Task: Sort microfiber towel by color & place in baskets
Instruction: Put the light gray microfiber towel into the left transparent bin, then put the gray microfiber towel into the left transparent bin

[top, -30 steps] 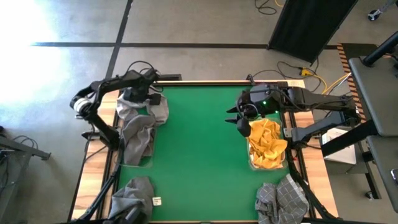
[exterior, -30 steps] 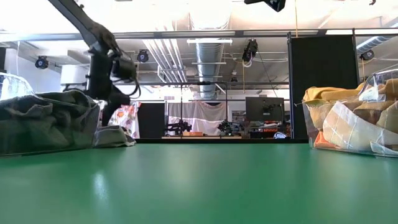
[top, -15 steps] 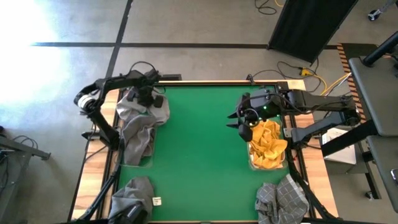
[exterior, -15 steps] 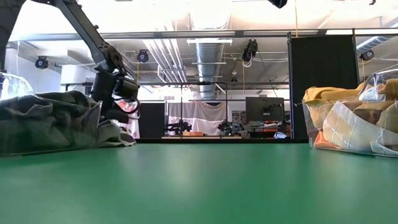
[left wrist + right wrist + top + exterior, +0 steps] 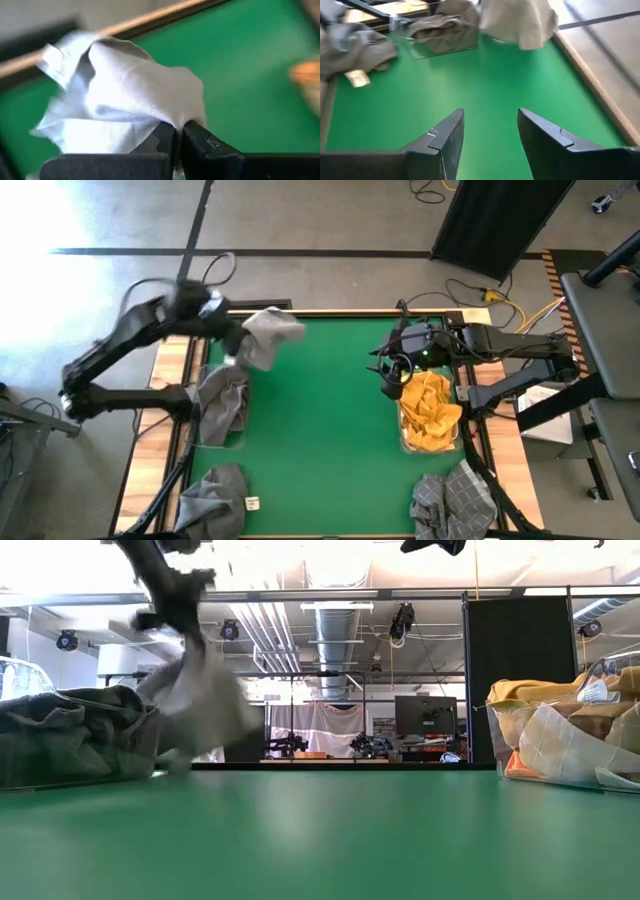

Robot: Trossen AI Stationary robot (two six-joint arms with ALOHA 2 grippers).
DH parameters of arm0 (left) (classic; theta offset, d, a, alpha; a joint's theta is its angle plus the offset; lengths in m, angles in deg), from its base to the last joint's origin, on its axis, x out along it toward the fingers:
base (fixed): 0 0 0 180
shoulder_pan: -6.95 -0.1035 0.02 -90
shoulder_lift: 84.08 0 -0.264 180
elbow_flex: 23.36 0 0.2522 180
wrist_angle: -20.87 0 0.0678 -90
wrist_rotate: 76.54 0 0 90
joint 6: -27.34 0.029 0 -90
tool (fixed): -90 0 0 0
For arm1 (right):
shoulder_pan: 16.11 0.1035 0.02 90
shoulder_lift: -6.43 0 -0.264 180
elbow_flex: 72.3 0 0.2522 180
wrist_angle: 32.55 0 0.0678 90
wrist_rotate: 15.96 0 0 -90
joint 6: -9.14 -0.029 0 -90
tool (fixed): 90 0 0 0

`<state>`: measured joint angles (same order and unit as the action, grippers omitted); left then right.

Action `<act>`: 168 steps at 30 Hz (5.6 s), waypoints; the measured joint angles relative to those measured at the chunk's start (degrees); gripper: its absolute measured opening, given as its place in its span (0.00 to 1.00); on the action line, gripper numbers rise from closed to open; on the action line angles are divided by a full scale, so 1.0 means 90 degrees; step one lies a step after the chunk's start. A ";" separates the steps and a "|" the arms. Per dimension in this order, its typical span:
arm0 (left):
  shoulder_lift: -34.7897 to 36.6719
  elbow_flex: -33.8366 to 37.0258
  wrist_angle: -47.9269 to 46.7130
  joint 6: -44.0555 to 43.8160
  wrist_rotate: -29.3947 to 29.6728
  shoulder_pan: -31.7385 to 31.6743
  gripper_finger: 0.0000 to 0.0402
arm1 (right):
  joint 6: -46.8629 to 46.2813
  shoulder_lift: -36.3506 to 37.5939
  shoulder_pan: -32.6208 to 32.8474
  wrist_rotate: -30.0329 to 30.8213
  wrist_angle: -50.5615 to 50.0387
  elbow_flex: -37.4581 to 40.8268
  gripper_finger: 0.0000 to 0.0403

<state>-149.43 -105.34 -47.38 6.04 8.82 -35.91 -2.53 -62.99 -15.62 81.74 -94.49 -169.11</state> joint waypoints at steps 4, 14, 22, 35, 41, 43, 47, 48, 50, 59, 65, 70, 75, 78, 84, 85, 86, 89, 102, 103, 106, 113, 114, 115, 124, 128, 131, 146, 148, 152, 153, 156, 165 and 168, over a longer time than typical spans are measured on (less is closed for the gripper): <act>0.1026 -0.0389 0.0001 0.0573 -0.0539 0.1041 0.00 | 0.0232 -0.0002 -0.0009 0.0493 0.0002 0.0002 0.42; 0.2276 -0.1306 -0.0137 -0.1289 -0.1390 0.3546 0.00 | 0.0304 -0.0007 -0.0403 0.0552 0.0007 0.0002 0.38; 0.3118 -0.1235 -0.1586 -0.3349 -0.0328 0.4386 0.00 | 0.0130 -0.0007 -0.0464 0.0547 0.0003 0.0005 0.34; 0.3272 -0.0358 -0.2669 -0.3876 0.0534 0.4383 0.00 | -0.0033 -0.0012 -0.0464 0.0538 0.0002 0.0107 0.29; 0.3071 0.0233 -0.2667 -0.4617 -0.1384 0.4384 0.00 | -0.0038 -0.0012 -0.0464 0.0535 -0.0005 0.0182 0.27; 0.2977 0.0419 -0.2693 -0.4826 -0.1989 0.4384 0.00 | -0.0038 -0.0012 -0.0464 0.0535 0.0002 0.0214 0.26; 0.2744 0.0785 -0.3036 -0.4909 -0.2439 0.4384 0.00 | -0.0119 -0.0012 -0.0464 0.0535 0.0004 0.0329 0.24; 0.2674 0.0886 -0.3190 -0.4903 -0.2440 0.4384 0.00 | -0.0158 -0.0012 -0.0464 0.0534 0.0001 0.0367 0.24; 0.2531 0.1069 -0.3503 -0.4796 -0.2193 0.4384 0.00 | -0.0206 -0.0012 -0.0464 0.0535 0.0000 0.0430 0.23; 0.1682 0.1899 -0.3171 -0.4264 -0.1542 0.4384 0.00 | -0.0209 -0.0010 -0.0461 0.0805 0.0033 0.0488 0.20; 0.1023 0.2200 -0.3165 -0.4307 -0.0918 0.4384 0.00 | -0.0198 -0.0005 -0.0461 0.0841 0.0056 0.0486 0.24; 0.0481 0.2225 -0.2554 -0.4429 -0.0803 0.4384 0.01 | -0.0195 -0.0005 -0.0461 0.0841 0.0058 0.0486 0.30; -0.0061 0.2294 -0.2197 -0.4336 -0.1087 0.4382 0.09 | -0.0201 -0.0002 -0.0461 0.0834 0.0056 0.0486 0.35; -0.0341 0.2569 -0.2003 -0.4302 -0.1282 0.4375 0.16 | -0.0230 -0.0002 -0.0459 0.0825 0.0056 0.0487 0.38; -0.0786 0.3193 -0.0882 -0.4462 -0.1793 0.4436 0.29 | -0.0252 0.0000 -0.0459 0.0810 0.0045 0.0487 0.43; -0.0853 0.3218 -0.0889 -0.4464 -0.1782 0.4435 0.31 | -0.0252 0.0000 -0.0459 0.0782 0.0043 0.0486 0.43; -0.0910 0.3226 -0.0914 -0.4468 -0.1746 0.4435 0.33 | -0.0252 0.0000 -0.0459 0.0763 0.0039 0.0486 0.44; -0.0992 0.3180 -0.0955 -0.4487 -0.1738 0.4435 0.39 | -0.0250 0.0000 -0.0459 0.0761 0.0039 0.0486 0.46; -0.0732 0.0411 -0.3454 -0.3544 -0.0823 0.4807 0.52 | -0.0196 0.0000 -0.0459 0.0759 0.0039 0.0486 0.50; -0.0730 0.0235 -0.3668 -0.3554 -0.0488 0.4749 0.52 | -0.0196 0.0000 -0.0459 0.0758 0.0039 0.0488 0.50; -0.0722 -0.0013 -0.3978 -0.3576 0.0071 0.4500 0.52 | -0.0150 0.0000 -0.0459 0.0760 0.0050 0.0487 0.50; -0.0729 0.0819 -0.3939 -0.4076 0.1190 0.3769 0.52 | -0.0249 0.0000 -0.0459 0.0748 0.0037 0.0488 0.51; -0.0729 0.1046 -0.3938 -0.4090 0.1170 0.3680 0.52 | -0.0318 0.0000 -0.0459 0.0731 0.0017 0.0488 0.51; -0.0731 0.1274 -0.3882 -0.4077 0.1076 0.3625 0.52 | -0.0412 0.0000 -0.0459 0.0682 -0.0012 0.0486 0.51; -0.0784 0.2499 -0.1506 -0.3760 -0.1555 0.4340 0.51 | -0.0814 0.0000 -0.0422 0.0593 -0.0424 0.0493 0.51; -0.1008 0.2937 -0.1196 -0.4186 -0.1360 0.4466 0.49 | -0.0871 0.0000 -0.0417 0.0591 -0.0442 0.0493 0.51; -0.1173 0.3242 -0.1143 -0.4319 -0.1043 0.4459 0.47 | -0.0821 0.0000 -0.0417 0.0591 -0.0435 0.0493 0.51; -0.0938 0.1978 -0.2659 -0.3810 -0.1007 0.4465 0.61 | -0.0598 0.0000 -0.0417 0.0593 -0.0435 0.0493 0.51; -0.0833 0.1562 -0.2926 -0.3684 -0.0893 0.4468 0.61 | -0.0557 0.0000 -0.0417 0.0596 -0.0433 0.0493 0.51; -0.0629 0.0905 -0.2876 -0.3358 -0.0771 0.4582 0.62 | -0.0525 0.0000 -0.0420 0.0598 -0.0432 0.0493 0.51; -0.0570 0.0738 -0.2836 -0.3285 -0.0710 0.4686 0.62 | -0.0473 0.0000 -0.0420 0.0599 -0.0432 0.0493 0.51; -0.0430 0.0237 -0.2600 -0.3185 -0.0374 0.5166 0.62 | -0.0357 0.0000 -0.0420 0.0649 -0.0432 0.0493 0.51; -0.0598 -0.0582 -0.0855 -0.4015 0.1003 0.8224 0.62 | -0.0131 0.0000 -0.0432 0.0654 -0.0427 0.0493 0.51; -0.0981 -0.0587 -0.0753 -0.4291 0.1222 0.9307 0.62 | -0.0035 0.0000 -0.0434 0.0655 -0.0425 0.0493 0.51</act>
<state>-158.27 -110.62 -54.15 -32.58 19.81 47.85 -2.85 -62.99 -19.53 87.63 -98.32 -164.67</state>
